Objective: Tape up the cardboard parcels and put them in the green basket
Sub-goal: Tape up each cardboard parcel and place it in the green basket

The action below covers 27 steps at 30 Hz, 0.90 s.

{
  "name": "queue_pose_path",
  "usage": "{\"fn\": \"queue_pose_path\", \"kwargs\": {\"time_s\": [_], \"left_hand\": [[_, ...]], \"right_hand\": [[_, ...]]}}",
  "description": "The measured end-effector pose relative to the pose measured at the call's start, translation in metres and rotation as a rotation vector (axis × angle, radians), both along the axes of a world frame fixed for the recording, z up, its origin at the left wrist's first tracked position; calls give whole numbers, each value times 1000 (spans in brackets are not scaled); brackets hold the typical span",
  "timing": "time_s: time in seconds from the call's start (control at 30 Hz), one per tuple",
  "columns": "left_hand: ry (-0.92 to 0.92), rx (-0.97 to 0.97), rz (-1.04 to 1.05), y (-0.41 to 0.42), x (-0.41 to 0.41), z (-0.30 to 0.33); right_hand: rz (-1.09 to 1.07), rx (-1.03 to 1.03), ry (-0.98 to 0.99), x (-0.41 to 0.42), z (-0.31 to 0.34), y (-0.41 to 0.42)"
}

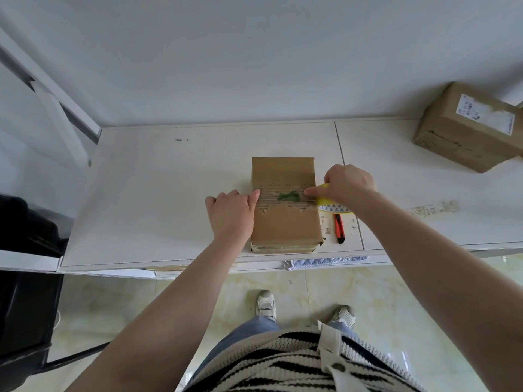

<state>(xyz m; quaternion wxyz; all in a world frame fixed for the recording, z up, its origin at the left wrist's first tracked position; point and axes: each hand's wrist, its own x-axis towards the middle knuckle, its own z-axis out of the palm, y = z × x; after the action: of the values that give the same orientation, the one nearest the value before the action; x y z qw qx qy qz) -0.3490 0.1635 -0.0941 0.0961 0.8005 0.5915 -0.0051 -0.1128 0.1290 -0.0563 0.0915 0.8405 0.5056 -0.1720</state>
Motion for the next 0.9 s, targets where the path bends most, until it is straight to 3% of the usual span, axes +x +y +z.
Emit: {"fn": "queue_pose_path", "kwargs": {"time_s": [0.17,0.3,0.4,0.6,0.7,0.77,0.9], "left_hand": [[-100,-65,-78,7,0,-7],[-74,-65,-145,13,-3,-5],[18,1,-90,4,-3,-1],[-37,-29,-45,5,1,5],[97,101,-17,7,6,20],[60,228,6,5,13,25],[-152,214,-321,-1,49,23]], "right_hand": [[20,-3,-25,-1,-1,-1],[23,15,-26,-3,-3,-1],[20,12,-25,-3,-4,-1],[31,9,-29,-3,-4,-2],[49,0,-38,-2,-3,-1],[47,-10,-34,-1,-4,-1],[49,0,-52,-2,-5,-1]]}}
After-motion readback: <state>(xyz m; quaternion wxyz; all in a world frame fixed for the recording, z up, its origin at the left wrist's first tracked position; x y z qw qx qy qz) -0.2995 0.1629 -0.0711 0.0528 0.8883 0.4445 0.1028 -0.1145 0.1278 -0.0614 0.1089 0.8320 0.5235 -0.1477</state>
